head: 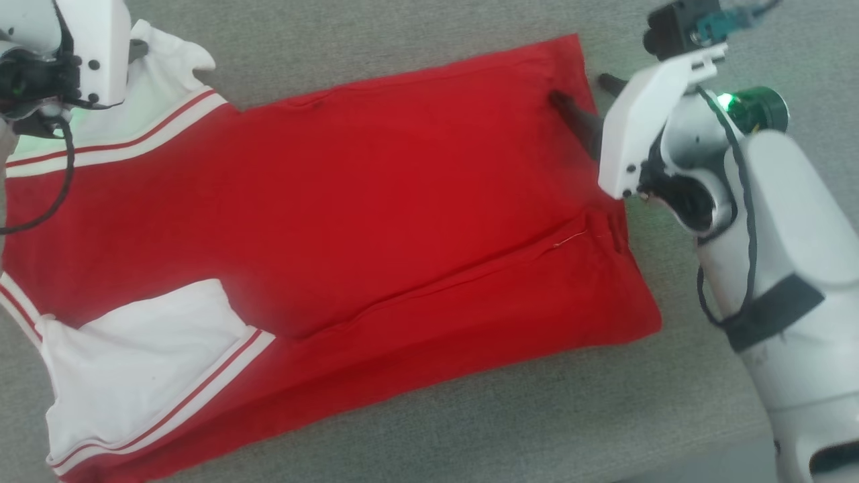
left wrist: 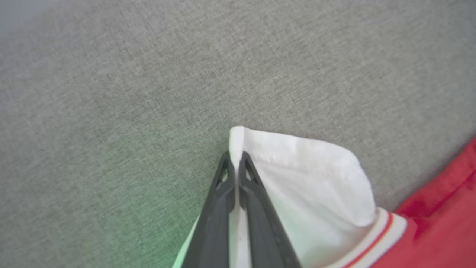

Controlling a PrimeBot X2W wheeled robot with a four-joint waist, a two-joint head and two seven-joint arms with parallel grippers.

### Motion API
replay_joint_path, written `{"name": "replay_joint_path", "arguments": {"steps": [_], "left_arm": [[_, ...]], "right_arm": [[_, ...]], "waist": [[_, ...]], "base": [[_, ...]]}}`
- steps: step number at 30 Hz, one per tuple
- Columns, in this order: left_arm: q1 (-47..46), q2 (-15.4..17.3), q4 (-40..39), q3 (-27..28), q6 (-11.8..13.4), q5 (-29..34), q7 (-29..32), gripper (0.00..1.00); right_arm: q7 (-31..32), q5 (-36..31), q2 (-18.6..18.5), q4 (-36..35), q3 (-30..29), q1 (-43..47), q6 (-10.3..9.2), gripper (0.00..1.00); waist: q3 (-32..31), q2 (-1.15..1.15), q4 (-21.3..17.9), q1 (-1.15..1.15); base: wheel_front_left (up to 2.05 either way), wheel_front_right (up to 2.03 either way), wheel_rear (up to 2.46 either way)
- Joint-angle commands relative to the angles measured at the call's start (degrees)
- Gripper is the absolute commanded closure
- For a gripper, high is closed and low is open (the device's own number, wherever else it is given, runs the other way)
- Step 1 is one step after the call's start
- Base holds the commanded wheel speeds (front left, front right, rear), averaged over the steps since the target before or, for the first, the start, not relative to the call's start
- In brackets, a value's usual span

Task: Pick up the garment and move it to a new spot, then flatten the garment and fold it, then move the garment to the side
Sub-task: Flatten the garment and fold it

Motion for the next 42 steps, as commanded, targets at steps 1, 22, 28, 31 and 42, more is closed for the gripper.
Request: {"name": "replay_joint_path", "arguments": {"steps": [1, 22, 28, 31, 42], "left_arm": [[0.6, -0.7, 0.8, -0.6, -0.1, -0.2, -0.4, 1.0], [-0.2, -3.4, 0.0, -1.9, -0.5, -2.9, -4.4, 1.0], [0.5, -3.0, -0.6, -2.1, -0.2, -4.3, -1.9, 1.0], [1.8, -2.0, -2.9, -2.7, 2.0, -4.5, 0.9, 1.0], [13.3, 7.5, -27.5, -3.5, 13.9, -7.5, 4.4, 1.0]], "right_arm": [[2.0, 1.5, 0.6, 2.0, 1.1, -1.3, 0.0, 0.0], [4.0, 6.1, -4.9, 13.3, 6.5, -6.8, -0.02, 1.0], [3.4, 7.4, -8.9, 10.1, 8.3, -3.6, -0.02, 1.0], [4.6, 9.1, -12.7, 6.2, 9.4, 0.3, -0.02, 1.0], [11.1, 11.8, -20.7, -9.1, 6.8, 15.3, -0.04, 1.0]], "waist": [[0.2, 0.0, 0.4, 0.0], [-4.9, 0.0, 7.1, 0.0], [-8.2, 0.0, 9.7, 0.0], [-10.8, 0.0, 11.6, 0.0], [-15.1, 0.0, 15.6, 0.0]], "base": [[0.0, 0.0, 0.0], [0.0, 0.0, 0.0], [0.0, 0.0, 0.0], [0.0, 0.0, 0.0], [0.0, 0.0, 0.0]]}}
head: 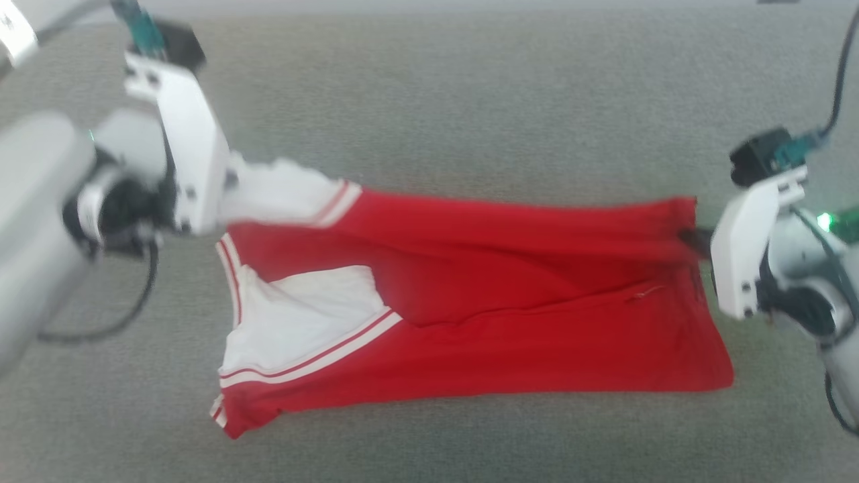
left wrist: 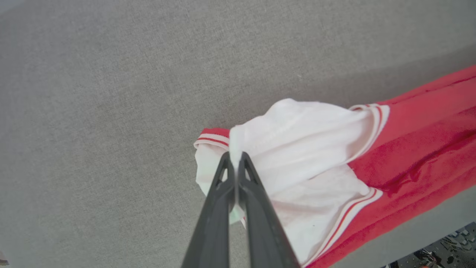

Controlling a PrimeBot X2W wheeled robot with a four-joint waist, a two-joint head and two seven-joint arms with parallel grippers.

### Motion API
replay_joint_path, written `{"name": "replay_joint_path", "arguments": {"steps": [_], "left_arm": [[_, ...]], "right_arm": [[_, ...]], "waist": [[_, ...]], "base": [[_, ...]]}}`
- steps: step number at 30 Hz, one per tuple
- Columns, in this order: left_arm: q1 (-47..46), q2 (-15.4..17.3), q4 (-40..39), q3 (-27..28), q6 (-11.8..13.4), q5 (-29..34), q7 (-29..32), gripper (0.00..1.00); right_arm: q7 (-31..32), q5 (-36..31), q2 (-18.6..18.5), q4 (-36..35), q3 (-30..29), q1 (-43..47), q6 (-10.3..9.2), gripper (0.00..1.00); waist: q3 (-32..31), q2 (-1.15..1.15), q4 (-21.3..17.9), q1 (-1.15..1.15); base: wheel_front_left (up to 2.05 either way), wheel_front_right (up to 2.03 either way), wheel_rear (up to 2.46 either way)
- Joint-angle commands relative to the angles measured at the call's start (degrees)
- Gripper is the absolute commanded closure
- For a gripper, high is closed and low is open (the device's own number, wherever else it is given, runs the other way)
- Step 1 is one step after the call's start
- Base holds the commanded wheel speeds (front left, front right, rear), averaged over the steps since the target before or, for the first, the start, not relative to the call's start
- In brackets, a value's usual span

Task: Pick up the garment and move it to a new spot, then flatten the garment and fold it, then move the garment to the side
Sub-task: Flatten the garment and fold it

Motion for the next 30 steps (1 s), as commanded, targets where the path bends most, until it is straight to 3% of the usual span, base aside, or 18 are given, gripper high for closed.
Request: {"name": "replay_joint_path", "arguments": {"steps": [1, 8, 12, 17, 18, 19, 20, 21, 22, 30], "left_arm": [[1.9, 1.4, -2.1, -0.2, 1.3, -0.9, 0.0, 1.0], [13.0, 8.0, -18.4, -1.4, 9.6, -3.4, -2.1, 1.0], [17.3, 8.0, -19.8, -1.9, 10.6, -4.6, -4.1, 1.0], [20.3, 5.7, -15.1, -1.7, 9.1, -5.9, -7.1, 1.0], [20.6, 5.2, -14.1, -1.7, 8.5, -6.0, -7.7, 1.0], [20.8, 4.7, -13.1, -1.4, 8.0, -6.4, -8.5, 0.8], [21.0, 4.4, -12.1, -1.3, 7.6, -6.3, -9.1, 0.52], [21.2, 4.1, -11.4, -1.4, 7.2, -6.0, -9.7, 0.16], [21.6, 3.7, -10.6, -1.1, 6.9, -6.3, -10.4, 0.03], [24.2, 3.3, -10.3, -0.3, 5.0, -5.1, -16.7, 0.0]], "right_arm": [[0.7, -0.2, -0.5, -1.2, -0.5, 1.7, -0.08, 1.0], [5.3, -1.8, -1.7, -10.0, -4.5, 11.9, -0.08, 1.0], [6.8, -3.0, -0.6, -11.8, -6.3, 15.8, -0.08, 1.0], [6.6, -5.0, 1.6, -12.3, -6.9, 17.1, -0.06, 1.0], [6.2, -5.3, 2.1, -12.1, -7.1, 16.9, -0.06, 0.64], [5.9, -5.5, 2.4, -12.0, -7.1, 16.8, -0.06, 0.06], [5.9, -5.6, 2.6, -12.0, -7.1, 16.8, -0.06, 0.0], [6.0, -5.6, 2.7, -12.0, -7.1, 16.9, -0.06, 0.0], [6.1, -5.6, 2.8, -12.1, -7.2, 17.1, -0.06, 0.0], [4.4, -5.0, 3.0, -14.3, -10.1, 20.1, -0.06, 0.0]], "waist": [[-0.6, 0.0, 0.7, 0.0], [-0.8, 0.0, 1.5, 0.0], [-1.0, 0.0, 1.6, 0.0], [-1.7, 0.0, 1.4, 0.0], [-2.0, 0.0, 1.4, 0.0], [-2.3, 0.0, 1.3, 0.0], [-2.6, 0.0, 1.3, 0.0], [-2.9, 0.0, 1.3, 0.0], [-3.4, 0.0, 1.3, 0.0], [-7.1, 0.0, 1.9, 0.0]], "base": [[0.0, 0.0, 0.0], [0.0, 0.0, 0.0], [0.0, 0.0, 0.0], [0.0, 0.0, 0.0], [0.0, 0.0, 0.0], [0.0, 0.0, 0.0], [0.0, 0.0, 0.0], [0.0, 0.0, 0.0], [0.0, 0.0, 0.0], [0.0, 0.0, 0.0]]}}
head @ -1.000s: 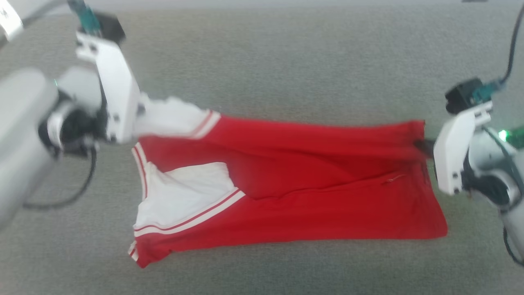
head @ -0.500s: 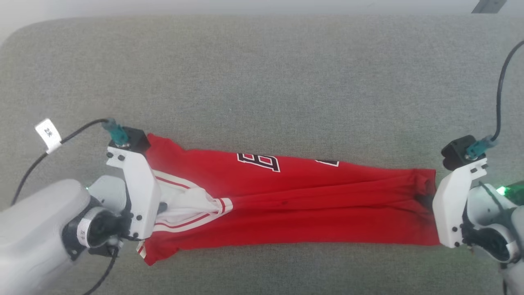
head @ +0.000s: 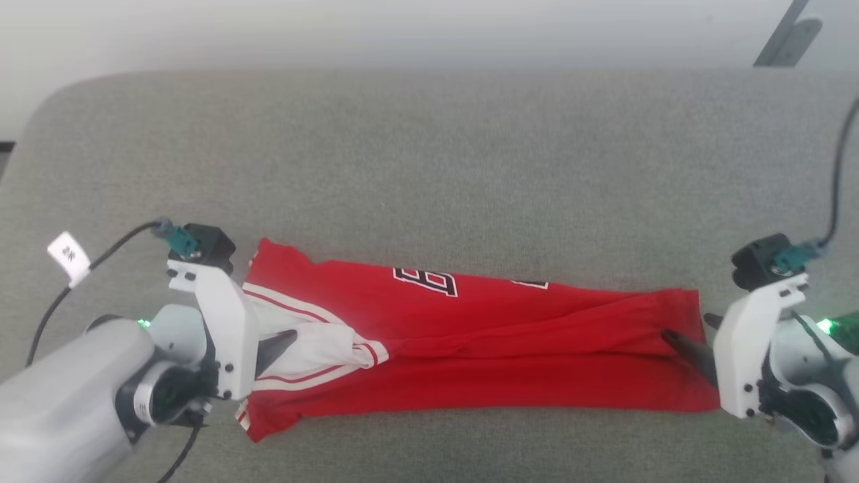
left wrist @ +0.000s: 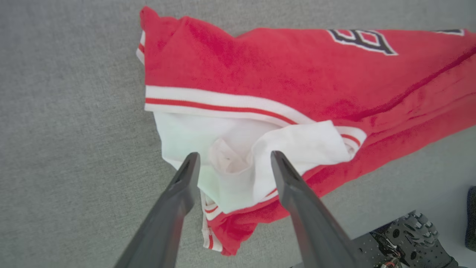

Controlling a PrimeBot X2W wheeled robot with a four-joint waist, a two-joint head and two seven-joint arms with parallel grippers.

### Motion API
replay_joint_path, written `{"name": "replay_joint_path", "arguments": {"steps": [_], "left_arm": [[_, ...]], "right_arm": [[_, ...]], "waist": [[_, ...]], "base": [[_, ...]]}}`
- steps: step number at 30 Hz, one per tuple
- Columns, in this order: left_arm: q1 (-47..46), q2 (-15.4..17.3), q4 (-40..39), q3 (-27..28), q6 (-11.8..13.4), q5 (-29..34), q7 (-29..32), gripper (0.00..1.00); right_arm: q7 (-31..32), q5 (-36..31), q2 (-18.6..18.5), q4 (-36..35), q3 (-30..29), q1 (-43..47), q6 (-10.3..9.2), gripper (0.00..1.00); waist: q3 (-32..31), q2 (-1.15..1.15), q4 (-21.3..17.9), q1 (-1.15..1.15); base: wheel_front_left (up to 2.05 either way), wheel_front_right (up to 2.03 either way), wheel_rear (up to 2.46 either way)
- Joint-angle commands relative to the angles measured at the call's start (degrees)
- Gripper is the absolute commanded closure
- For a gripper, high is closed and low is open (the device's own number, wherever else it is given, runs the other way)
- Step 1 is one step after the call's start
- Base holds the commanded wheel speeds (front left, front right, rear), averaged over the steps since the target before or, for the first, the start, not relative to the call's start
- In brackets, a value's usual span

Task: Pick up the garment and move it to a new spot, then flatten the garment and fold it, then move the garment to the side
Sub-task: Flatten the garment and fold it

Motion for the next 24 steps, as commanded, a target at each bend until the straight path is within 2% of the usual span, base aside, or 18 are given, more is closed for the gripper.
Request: {"name": "replay_joint_path", "arguments": {"steps": [1, 5, 10, 16, 18, 21, 24], "left_arm": [[1.4, 0.1, -0.4, 0.4, -0.6, 0.7, -2.0, 0.0], [4.0, 1.1, -1.6, 1.4, -1.2, 2.8, -9.6, 0.0], [7.8, 1.9, -3.0, 3.3, -1.0, 6.8, -22.4, 0.0], [12.6, 2.6, -2.4, 6.5, 1.5, 10.7, -38.5, 0.0], [13.9, 2.9, -2.0, 7.8, 2.6, 12.4, -41.8, 0.0], [16.3, 2.3, -2.2, 10.7, 3.2, 14.6, -43.5, 0.0], [18.8, 0.7, -3.2, 17.0, 3.5, 18.7, -43.7, 0.0]], "right_arm": [[-0.8, 0.0, 0.4, -0.5, -1.0, 1.4, -0.03, 0.0], [-2.4, -0.4, 2.0, -1.4, -5.0, 4.3, -0.03, 0.0], [-3.2, -1.7, 4.0, -1.1, -9.9, 7.5, -0.02, 0.0], [-3.1, -3.1, 5.4, 1.1, -14.0, 8.3, -0.02, 0.0], [-2.7, -3.0, 5.8, 2.2, -15.0, 7.8, -0.02, 0.0], [-2.3, -2.4, 6.4, 4.2, -15.6, 6.9, -0.02, 0.0], [-2.3, -2.2, 6.6, 6.9, -15.8, 6.1, -0.02, 0.0]], "waist": [[-1.4, 0.0, 0.4, 0.0], [-3.3, 0.0, 0.8, 0.0], [-4.6, 0.0, 1.6, 0.0], [-4.9, 0.0, 2.9, 0.0], [-4.8, 0.0, 3.4, 0.0], [-4.4, 0.0, 4.4, 0.0], [-4.0, 0.0, 5.5, 0.0]], "base": [[0.0, 0.0, 0.0], [0.0, 0.0, 0.0], [0.0, 0.0, 0.0], [0.0, 0.0, 0.0], [0.0, 0.0, 0.0], [0.0, 0.0, 0.0], [0.0, 0.0, 0.0]]}}
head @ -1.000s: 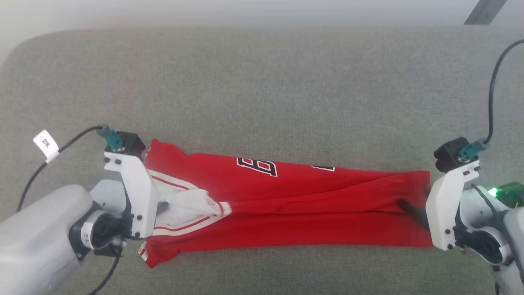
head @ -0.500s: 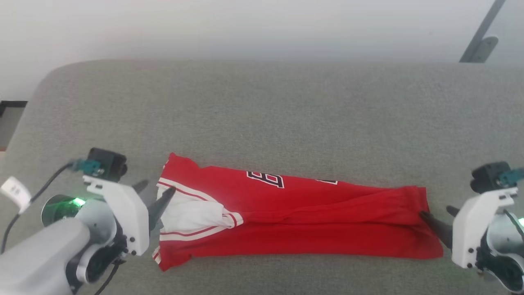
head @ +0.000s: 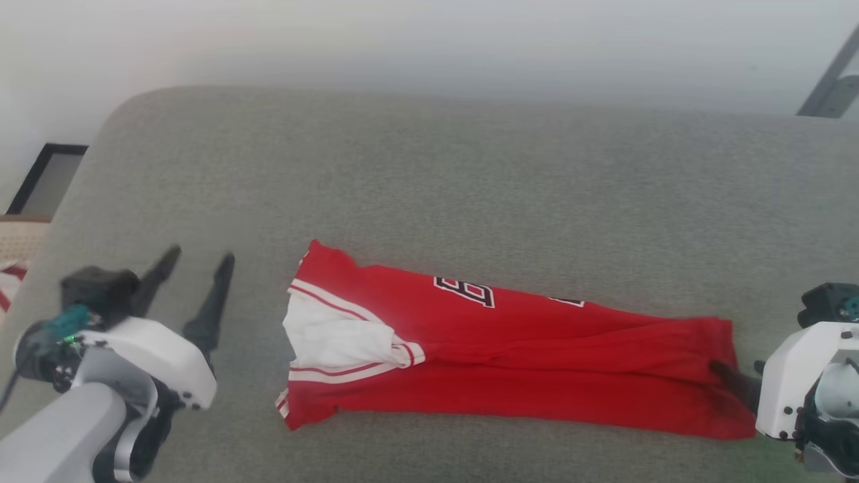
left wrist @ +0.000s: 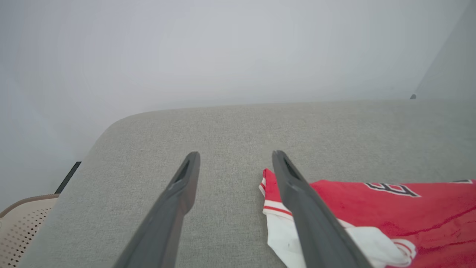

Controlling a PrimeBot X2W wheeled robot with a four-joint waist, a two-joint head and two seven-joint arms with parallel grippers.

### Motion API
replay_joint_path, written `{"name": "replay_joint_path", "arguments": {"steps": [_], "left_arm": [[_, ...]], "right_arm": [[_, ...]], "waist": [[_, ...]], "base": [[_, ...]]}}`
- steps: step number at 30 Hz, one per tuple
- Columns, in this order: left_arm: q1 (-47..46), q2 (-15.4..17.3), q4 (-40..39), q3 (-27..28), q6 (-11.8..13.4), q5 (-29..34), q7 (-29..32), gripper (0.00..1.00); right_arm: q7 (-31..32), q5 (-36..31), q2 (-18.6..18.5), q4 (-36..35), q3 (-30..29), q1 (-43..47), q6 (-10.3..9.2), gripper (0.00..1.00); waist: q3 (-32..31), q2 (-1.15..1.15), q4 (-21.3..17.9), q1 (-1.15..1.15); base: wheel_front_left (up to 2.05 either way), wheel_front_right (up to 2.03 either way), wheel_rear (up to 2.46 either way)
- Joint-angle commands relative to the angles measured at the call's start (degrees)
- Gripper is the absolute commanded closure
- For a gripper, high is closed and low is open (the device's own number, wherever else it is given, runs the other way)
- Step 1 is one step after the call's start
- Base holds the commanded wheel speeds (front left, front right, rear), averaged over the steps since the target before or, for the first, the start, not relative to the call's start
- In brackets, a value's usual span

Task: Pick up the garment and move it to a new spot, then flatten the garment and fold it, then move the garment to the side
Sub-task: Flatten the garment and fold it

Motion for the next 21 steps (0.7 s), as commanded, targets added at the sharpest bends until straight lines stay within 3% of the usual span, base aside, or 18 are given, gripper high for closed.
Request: {"name": "replay_joint_path", "arguments": {"steps": [1, 10, 11, 12, 13, 21], "left_arm": [[2.3, -1.3, -0.5, 3.7, -0.2, 2.9, -0.4, 0.0], [13.2, -9.7, -1.0, 21.3, -5.8, 14.6, -0.4, 0.0], [14.1, -10.5, -0.9, 22.6, -6.5, 15.6, -0.4, 0.0], [14.8, -11.3, -0.7, 24.0, -7.1, 16.6, -0.4, 0.0], [15.4, -12.2, -0.7, 25.2, -8.0, 17.6, -0.4, 0.0], [18.2, -16.7, 0.5, 31.7, -12.2, 22.5, -0.4, 0.0]], "right_arm": [[-0.1, 0.3, 0.1, 1.4, 0.2, -0.9, -0.01, 0.0], [-2.0, 3.1, 0.5, 10.6, 2.9, -3.6, -0.01, 0.0], [-2.1, 3.5, 0.6, 11.5, 3.5, -3.8, 0.0, 0.27], [-2.3, 3.8, 0.7, 12.2, 4.1, -4.0, 0.0, 0.7], [-2.8, 4.3, 0.6, 12.9, 4.7, -4.3, 0.0, 1.0], [-5.7, 7.0, -1.2, 15.6, 6.9, -6.0, -0.06, 1.0]], "waist": [[0.5, 0.0, 0.9, 0.0], [1.3, 0.0, 2.9, 0.0], [1.3, 0.0, 3.0, 0.0], [1.4, 0.0, 3.1, 0.0], [1.4, 0.0, 3.2, 0.0], [1.6, 0.0, 3.5, 0.0]], "base": [[0.0, 0.0, 0.0], [0.0, 0.0, 0.0], [0.0, 0.0, 0.0], [0.0, 0.0, 0.0], [0.0, 0.0, 0.0], [0.0, 0.0, 0.0]]}}
